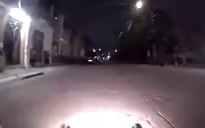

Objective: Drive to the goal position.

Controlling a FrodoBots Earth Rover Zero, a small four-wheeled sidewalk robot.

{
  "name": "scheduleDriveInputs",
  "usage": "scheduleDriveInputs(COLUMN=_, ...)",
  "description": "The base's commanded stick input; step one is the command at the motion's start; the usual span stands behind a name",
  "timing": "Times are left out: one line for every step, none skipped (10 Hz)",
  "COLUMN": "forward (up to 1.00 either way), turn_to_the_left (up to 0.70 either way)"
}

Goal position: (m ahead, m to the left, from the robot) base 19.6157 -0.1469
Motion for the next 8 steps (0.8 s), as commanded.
scheduleDriveInputs(forward=1.0, turn_to_the_left=0.0)
scheduleDriveInputs(forward=1.0, turn_to_the_left=0.0)
scheduleDriveInputs(forward=1.0, turn_to_the_left=0.0)
scheduleDriveInputs(forward=1.0, turn_to_the_left=0.0)
scheduleDriveInputs(forward=1.0, turn_to_the_left=0.0)
scheduleDriveInputs(forward=1.0, turn_to_the_left=0.0)
scheduleDriveInputs(forward=1.0, turn_to_the_left=0.0)
scheduleDriveInputs(forward=1.0, turn_to_the_left=0.0)
